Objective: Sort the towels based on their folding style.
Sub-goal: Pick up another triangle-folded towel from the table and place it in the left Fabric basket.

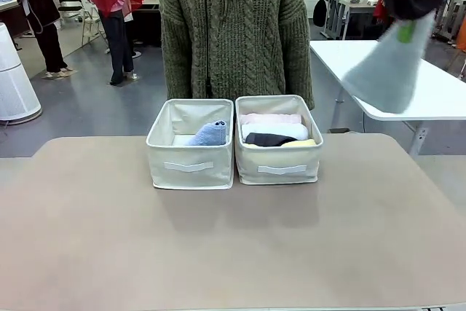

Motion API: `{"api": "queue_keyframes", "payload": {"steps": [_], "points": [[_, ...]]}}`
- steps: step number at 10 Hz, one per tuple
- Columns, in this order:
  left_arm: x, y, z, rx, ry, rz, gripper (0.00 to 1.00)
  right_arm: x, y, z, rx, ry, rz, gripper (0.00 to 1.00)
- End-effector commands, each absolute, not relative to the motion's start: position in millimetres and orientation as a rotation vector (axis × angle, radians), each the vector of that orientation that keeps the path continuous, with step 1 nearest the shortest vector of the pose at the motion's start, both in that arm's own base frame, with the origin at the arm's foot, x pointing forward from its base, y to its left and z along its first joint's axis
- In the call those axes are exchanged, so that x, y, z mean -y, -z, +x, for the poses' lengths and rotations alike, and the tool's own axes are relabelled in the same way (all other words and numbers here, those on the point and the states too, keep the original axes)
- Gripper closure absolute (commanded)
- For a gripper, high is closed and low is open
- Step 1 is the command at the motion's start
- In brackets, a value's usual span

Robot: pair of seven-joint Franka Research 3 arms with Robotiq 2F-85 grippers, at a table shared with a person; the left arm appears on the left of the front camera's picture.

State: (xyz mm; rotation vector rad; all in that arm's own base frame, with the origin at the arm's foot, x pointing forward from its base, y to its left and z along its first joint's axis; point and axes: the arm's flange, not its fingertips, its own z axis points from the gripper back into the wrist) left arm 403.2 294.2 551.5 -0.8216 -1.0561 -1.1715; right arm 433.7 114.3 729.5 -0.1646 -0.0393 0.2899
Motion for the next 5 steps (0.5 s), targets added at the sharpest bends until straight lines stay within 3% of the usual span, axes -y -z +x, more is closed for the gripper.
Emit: {"api": "queue_keyframes", "payload": {"steps": [1, 5], "points": [[-294.5, -552.8, 401.2, 1.059, 1.17, -0.816, 0.0, -152.8, -757.1, 468.5, 0.096, -0.521, -0.193, 0.82], [-294.5, -552.8, 401.2, 1.059, 1.17, -0.816, 0.0, -251.4, -740.7, 501.6, 0.011, -0.854, -0.179, 0.82]]}}
